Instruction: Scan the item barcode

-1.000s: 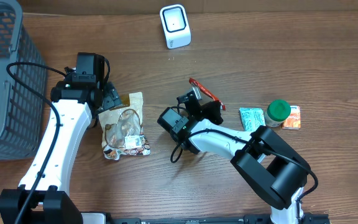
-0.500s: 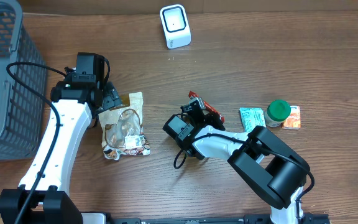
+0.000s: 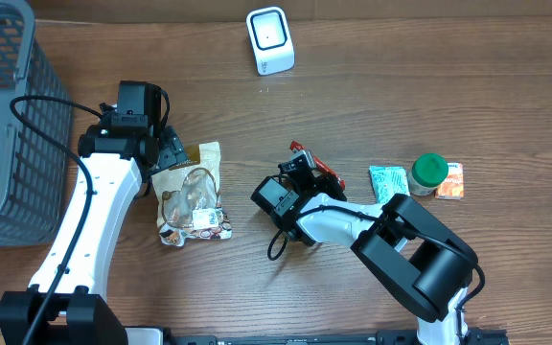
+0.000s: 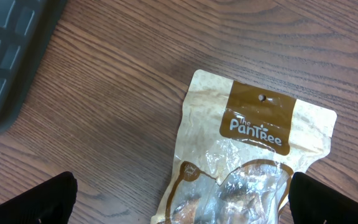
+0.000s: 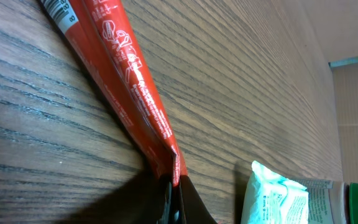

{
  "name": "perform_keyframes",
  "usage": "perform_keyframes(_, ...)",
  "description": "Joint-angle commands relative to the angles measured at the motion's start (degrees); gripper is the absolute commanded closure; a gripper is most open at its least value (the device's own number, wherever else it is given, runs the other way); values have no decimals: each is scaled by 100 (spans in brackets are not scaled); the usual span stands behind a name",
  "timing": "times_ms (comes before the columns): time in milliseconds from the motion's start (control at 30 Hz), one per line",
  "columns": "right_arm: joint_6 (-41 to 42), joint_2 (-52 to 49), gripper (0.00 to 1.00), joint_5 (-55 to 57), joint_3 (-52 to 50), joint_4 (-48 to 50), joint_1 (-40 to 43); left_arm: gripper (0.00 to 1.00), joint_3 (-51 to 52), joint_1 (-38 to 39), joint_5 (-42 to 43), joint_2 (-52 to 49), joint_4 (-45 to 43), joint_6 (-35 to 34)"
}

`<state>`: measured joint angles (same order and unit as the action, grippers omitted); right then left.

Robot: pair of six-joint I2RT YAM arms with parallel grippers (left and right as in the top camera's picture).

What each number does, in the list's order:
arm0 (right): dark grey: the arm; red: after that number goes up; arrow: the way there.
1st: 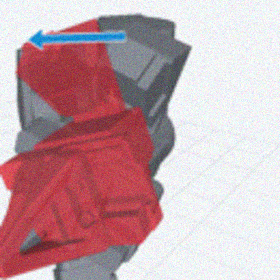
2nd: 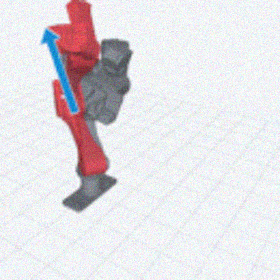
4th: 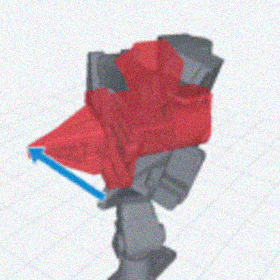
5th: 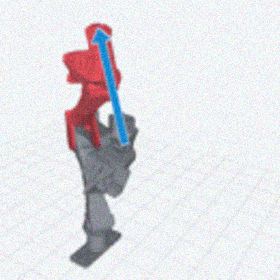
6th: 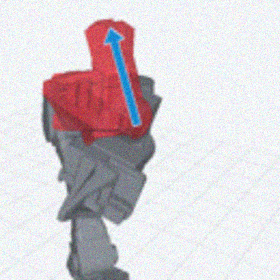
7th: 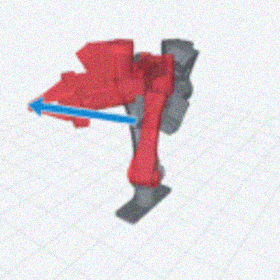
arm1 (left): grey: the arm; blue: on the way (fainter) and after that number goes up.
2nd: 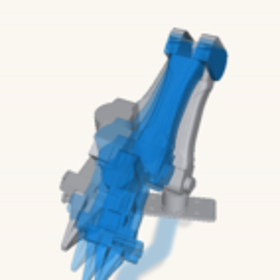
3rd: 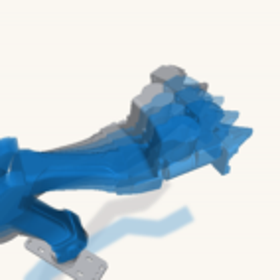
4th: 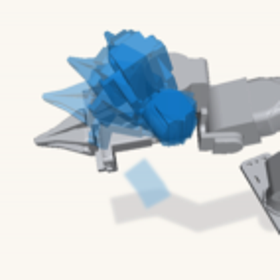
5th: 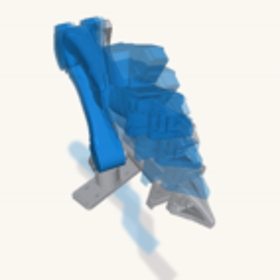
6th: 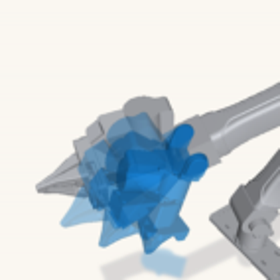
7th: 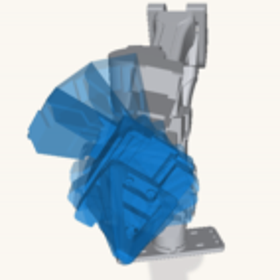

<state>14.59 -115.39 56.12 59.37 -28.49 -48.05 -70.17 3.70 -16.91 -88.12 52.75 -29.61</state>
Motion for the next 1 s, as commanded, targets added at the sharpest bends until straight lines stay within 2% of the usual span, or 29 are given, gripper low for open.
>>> perform_keyframes(0, 35, -46, 96, -74, -15, 15, -98, 0, -96, 7, 2, 114, 11, 46)
perform_keyframes(433, 39, -46, 96, -76, -11, 15, -282, 0, -96, 7, 2, 114, 11, 46)
perform_keyframes(600, 35, -46, 83, -74, -11, 15, -409, 0, -94, 7, 2, 114, 11, 46)
perform_keyframes(967, 39, -46, 67, -76, -11, 15, -597, 0, -96, 7, 2, 114, 11, 46)
